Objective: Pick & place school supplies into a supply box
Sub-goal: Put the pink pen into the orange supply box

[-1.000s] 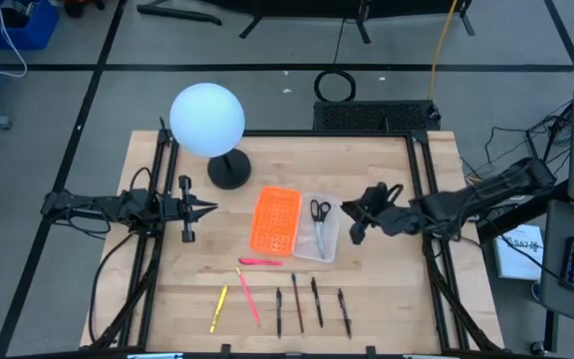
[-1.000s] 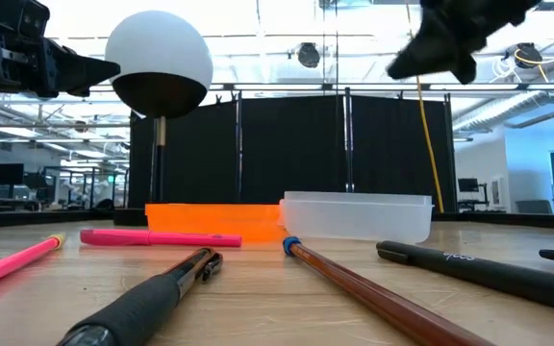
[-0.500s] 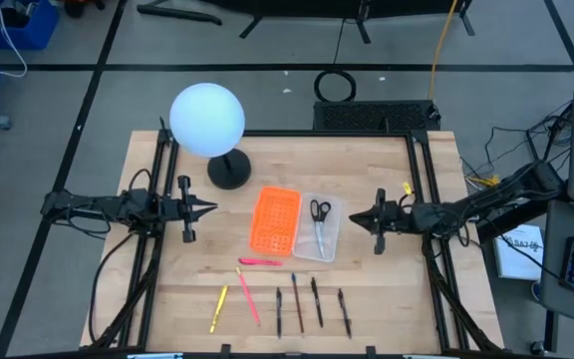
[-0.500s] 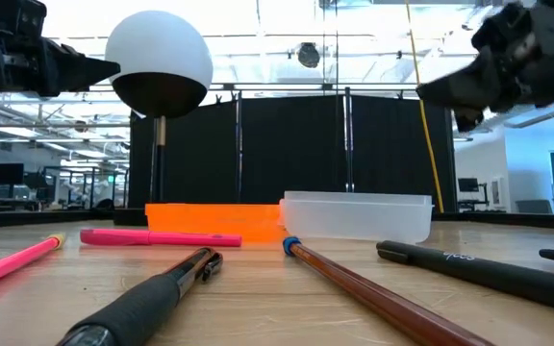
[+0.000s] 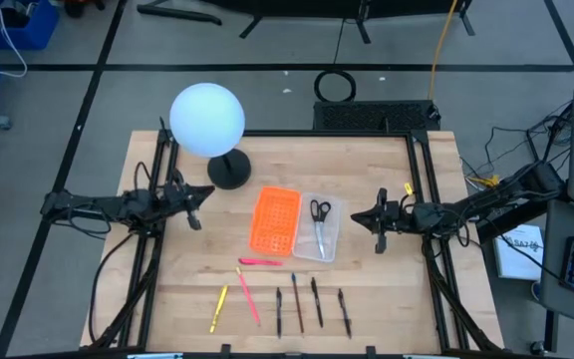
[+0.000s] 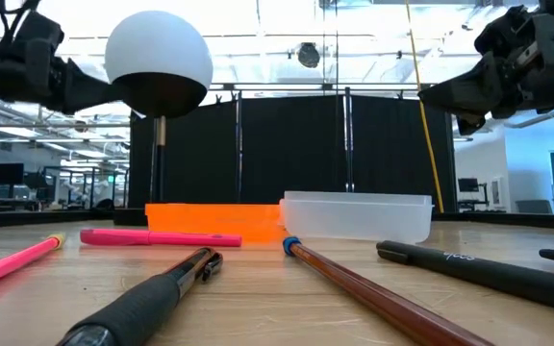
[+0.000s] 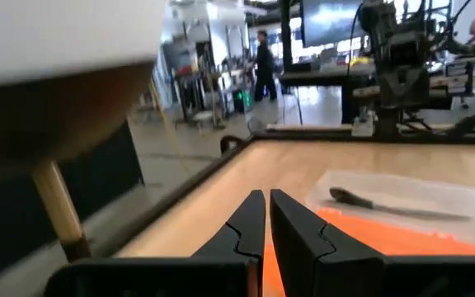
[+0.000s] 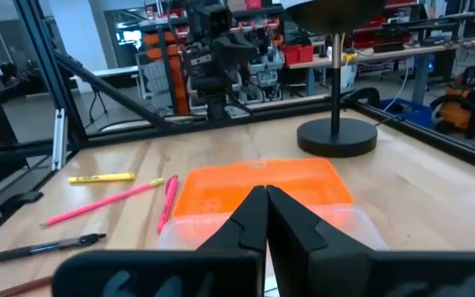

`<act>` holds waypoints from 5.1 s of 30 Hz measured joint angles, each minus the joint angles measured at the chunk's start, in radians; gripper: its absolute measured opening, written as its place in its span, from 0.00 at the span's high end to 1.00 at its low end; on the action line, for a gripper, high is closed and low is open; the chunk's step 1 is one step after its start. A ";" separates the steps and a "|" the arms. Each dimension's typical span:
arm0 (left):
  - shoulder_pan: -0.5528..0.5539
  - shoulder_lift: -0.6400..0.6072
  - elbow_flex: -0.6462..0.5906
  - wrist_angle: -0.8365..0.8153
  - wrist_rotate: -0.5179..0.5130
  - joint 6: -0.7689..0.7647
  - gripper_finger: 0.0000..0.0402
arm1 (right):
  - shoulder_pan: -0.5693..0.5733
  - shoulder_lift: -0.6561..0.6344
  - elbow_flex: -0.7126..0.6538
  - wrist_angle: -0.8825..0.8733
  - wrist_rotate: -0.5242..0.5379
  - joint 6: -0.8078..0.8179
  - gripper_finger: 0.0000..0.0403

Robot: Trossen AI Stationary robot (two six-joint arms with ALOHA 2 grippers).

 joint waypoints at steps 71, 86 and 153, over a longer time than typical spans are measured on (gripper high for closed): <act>-0.015 0.138 0.000 0.027 0.125 -0.226 0.92 | 0.028 1.341 1.589 -1.066 -0.202 -0.054 0.59; -0.014 0.138 0.000 0.004 0.121 -0.230 0.92 | 0.026 1.375 1.584 -1.063 -0.180 -0.069 0.64; -0.015 0.138 0.000 -0.017 0.125 -0.276 0.92 | -0.037 1.010 1.565 -1.552 -0.122 0.473 0.95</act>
